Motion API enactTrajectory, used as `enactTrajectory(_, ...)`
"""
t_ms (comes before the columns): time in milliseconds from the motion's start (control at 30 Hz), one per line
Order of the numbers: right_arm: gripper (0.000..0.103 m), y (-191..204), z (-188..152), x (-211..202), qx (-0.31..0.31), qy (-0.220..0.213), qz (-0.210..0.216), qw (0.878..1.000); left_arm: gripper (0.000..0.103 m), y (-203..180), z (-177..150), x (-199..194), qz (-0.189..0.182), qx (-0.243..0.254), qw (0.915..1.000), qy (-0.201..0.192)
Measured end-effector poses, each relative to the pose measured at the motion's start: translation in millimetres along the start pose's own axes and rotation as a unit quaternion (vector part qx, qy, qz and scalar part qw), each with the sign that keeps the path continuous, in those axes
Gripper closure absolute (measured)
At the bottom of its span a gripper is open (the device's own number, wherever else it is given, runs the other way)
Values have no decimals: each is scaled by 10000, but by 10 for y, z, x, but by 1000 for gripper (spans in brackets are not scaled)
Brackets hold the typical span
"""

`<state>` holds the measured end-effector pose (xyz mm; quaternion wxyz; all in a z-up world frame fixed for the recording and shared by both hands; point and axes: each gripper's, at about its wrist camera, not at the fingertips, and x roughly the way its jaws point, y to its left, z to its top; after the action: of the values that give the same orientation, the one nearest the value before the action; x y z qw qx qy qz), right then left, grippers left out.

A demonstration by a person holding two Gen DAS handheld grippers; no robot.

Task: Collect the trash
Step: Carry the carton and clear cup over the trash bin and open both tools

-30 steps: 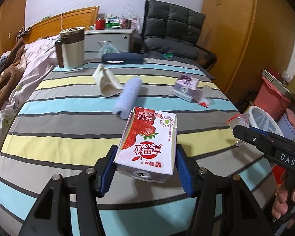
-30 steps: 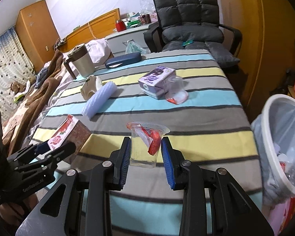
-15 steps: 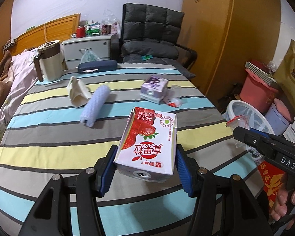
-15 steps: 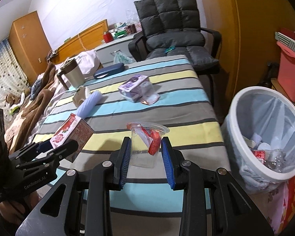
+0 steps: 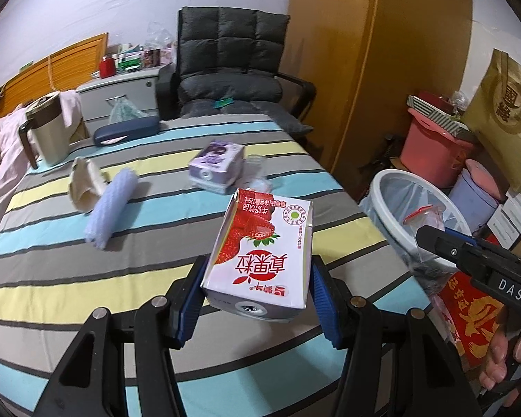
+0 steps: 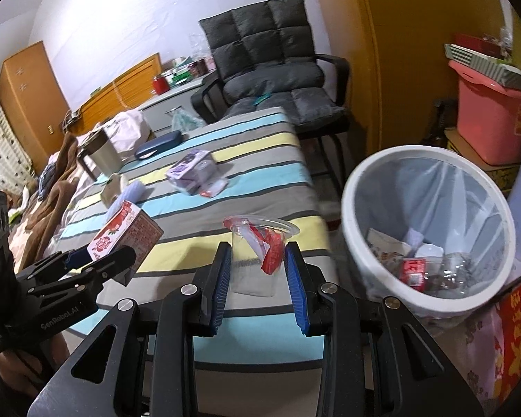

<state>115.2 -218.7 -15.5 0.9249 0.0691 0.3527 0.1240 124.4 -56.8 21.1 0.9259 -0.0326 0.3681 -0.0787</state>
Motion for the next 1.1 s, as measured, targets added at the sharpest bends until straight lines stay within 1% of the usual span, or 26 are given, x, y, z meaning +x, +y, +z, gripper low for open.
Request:
enactTrajectory(333,69,-383,8,-91,348,-128,-318,9988,44,-358,164,165,-379,249,9990,17)
enactTrajectory(467,69,-558,-6,-106,513,-144,-473,9975,44,-558,236,268,-625,389,9973,54)
enactTrajectory(633,69,-753,-31,-138,683,-141,-670,9953,44,-830,330,434,-951,598,9936,130)
enactTrajectory(833,69,-981,-88,-143,881,-71,-887,9921,44,-1168,368,637,-1215,895,9881,288)
enactTrajectory(1100,69,-1120,-122,-133,960,20,-1073,9896,44,-1504,407,880,-1560,1145,9800,458)
